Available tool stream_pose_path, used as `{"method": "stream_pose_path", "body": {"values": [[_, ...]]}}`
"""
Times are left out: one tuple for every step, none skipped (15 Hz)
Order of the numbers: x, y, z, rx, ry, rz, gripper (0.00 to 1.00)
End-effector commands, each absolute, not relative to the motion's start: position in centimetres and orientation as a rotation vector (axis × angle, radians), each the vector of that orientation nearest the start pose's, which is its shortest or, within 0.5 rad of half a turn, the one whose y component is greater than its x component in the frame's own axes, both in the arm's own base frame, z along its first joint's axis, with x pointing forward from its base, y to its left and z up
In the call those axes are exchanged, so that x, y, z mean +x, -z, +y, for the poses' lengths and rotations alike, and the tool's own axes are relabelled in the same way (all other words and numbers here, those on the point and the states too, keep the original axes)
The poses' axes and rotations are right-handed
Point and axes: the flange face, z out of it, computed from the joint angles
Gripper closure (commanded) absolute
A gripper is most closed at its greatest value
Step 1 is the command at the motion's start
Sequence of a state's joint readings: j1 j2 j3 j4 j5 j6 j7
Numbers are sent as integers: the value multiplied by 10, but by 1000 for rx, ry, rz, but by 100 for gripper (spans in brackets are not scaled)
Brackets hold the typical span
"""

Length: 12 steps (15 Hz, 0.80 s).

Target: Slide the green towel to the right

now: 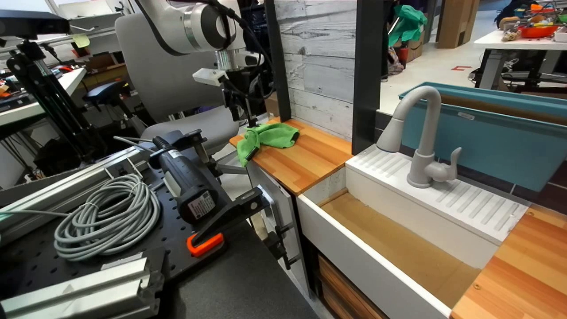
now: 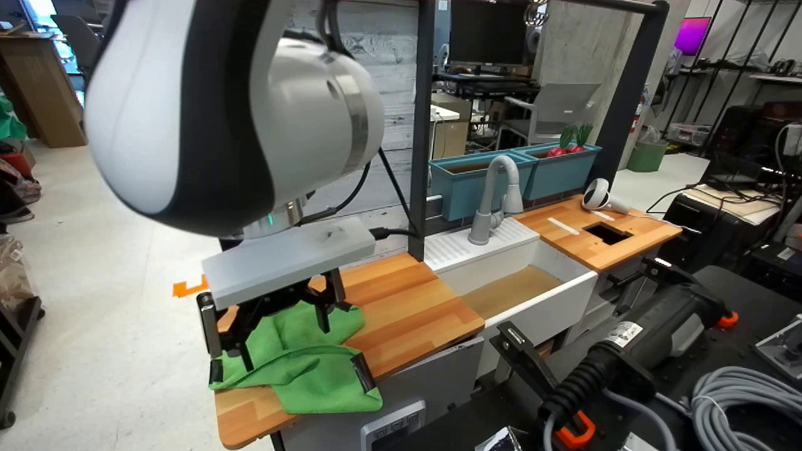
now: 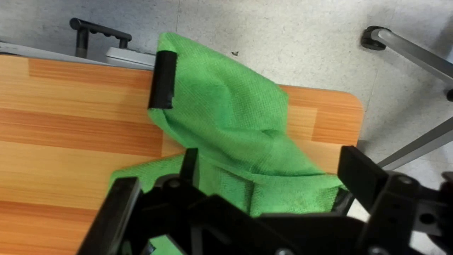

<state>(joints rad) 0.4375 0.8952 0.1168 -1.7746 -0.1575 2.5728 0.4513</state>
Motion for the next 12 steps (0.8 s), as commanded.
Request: {"method": "stream_pose_path", "body": {"values": [[551,-22,345,-3144,-110,-315,0],[556,-17,346,-3144,-98,-310,0],[561,-13,347,-3145,-86,-307,0],[568,-9,347,-3143,-74,-304,0],[573,-5,346,-3143,-70,-297,0],[579,0,344,-3145,-76,-294,0],[582,4,343,-3151,-73,-292,0],[586,8,341,-3159,-64,-292,0],[589,11,338,-3160,-67,-286,0],[592,14,335,-3163,-66,-279,0],[595,17,331,-3168,-66,-274,0],[598,20,328,-3175,-61,-266,0]]}}
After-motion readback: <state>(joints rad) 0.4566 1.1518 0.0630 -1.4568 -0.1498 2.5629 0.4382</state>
